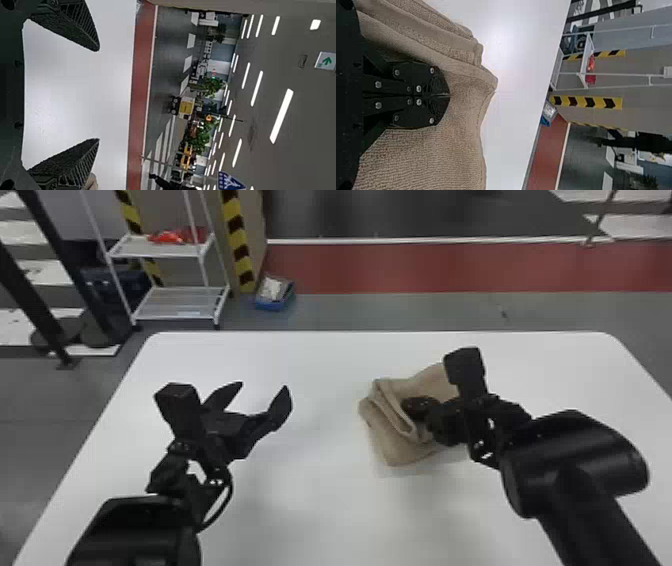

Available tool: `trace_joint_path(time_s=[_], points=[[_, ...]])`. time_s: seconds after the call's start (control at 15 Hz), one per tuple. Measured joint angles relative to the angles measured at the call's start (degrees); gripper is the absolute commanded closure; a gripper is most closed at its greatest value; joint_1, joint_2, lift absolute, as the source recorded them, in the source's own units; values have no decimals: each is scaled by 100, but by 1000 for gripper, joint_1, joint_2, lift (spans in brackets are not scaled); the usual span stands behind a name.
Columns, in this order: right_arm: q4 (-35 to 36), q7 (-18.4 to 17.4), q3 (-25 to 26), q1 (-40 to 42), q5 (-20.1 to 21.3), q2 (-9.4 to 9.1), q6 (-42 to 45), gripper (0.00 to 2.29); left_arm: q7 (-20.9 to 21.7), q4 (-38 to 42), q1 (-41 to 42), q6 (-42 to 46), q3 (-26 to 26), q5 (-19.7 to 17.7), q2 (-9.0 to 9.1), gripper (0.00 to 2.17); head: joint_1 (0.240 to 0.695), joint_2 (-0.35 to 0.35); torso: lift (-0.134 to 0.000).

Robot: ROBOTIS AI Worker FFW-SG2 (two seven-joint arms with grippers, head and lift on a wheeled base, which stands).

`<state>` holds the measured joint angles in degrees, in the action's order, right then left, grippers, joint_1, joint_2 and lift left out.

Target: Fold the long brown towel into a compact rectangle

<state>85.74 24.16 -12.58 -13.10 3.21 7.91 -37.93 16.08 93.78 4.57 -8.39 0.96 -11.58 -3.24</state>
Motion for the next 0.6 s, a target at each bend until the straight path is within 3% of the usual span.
trace_joint_path(time_s=[0.4, 0.6], points=[[1090, 874, -372, 676, 201, 1, -15, 1946, 0, 0, 0, 9, 1, -2, -1, 56, 695, 134, -123], [1812, 985, -208, 1143, 266, 22, -20, 1946, 12, 1, 0, 10, 2, 4, -7, 90, 695, 145, -123]])
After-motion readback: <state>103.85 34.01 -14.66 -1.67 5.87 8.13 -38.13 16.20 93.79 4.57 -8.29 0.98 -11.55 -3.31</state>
